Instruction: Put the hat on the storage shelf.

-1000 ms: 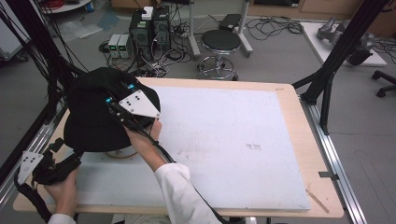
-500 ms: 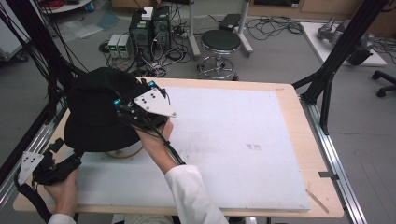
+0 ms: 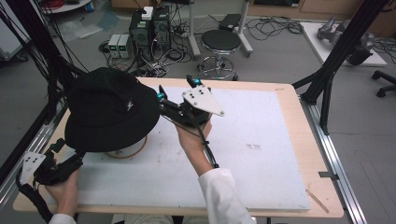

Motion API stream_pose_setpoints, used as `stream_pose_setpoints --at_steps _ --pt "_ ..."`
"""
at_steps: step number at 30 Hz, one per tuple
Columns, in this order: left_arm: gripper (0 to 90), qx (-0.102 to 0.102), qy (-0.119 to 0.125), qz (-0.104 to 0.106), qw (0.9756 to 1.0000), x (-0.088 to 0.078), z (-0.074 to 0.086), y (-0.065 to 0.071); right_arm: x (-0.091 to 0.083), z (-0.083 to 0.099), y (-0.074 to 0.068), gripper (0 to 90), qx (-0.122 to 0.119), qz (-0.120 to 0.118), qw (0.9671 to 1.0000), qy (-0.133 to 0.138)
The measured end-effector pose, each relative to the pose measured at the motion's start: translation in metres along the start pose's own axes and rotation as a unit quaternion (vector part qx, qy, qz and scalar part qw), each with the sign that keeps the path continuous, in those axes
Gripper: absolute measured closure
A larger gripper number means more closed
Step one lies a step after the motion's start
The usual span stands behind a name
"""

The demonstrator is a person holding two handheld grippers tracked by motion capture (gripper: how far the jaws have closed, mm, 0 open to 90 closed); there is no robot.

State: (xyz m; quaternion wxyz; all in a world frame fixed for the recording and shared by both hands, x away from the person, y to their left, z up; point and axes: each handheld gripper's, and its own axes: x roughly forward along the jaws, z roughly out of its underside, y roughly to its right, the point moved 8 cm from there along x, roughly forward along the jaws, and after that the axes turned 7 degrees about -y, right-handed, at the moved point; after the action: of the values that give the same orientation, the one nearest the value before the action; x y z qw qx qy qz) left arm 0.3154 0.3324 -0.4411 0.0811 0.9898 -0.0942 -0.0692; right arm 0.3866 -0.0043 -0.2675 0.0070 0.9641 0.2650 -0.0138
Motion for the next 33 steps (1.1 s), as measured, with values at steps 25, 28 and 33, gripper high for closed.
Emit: stream_pose_setpoints --at_steps 25,28,33 --pt "17.4 0.0 -0.001 0.003 1.0 -0.002 0.0 0.005 -0.092 0.045 0.129 18.2 0.024 0.109 0.9907 -0.078" --pt "17.4 0.001 -0.001 0.003 1.0 -0.002 0.0 0.005 -0.104 0.061 0.146 18.2 0.035 0.127 0.987 -0.091" --pt "17.4 0.0 -0.001 0.003 1.0 -0.001 0.0 0.006 -0.115 0.076 0.161 17.7 0.045 0.143 0.9829 -0.108"
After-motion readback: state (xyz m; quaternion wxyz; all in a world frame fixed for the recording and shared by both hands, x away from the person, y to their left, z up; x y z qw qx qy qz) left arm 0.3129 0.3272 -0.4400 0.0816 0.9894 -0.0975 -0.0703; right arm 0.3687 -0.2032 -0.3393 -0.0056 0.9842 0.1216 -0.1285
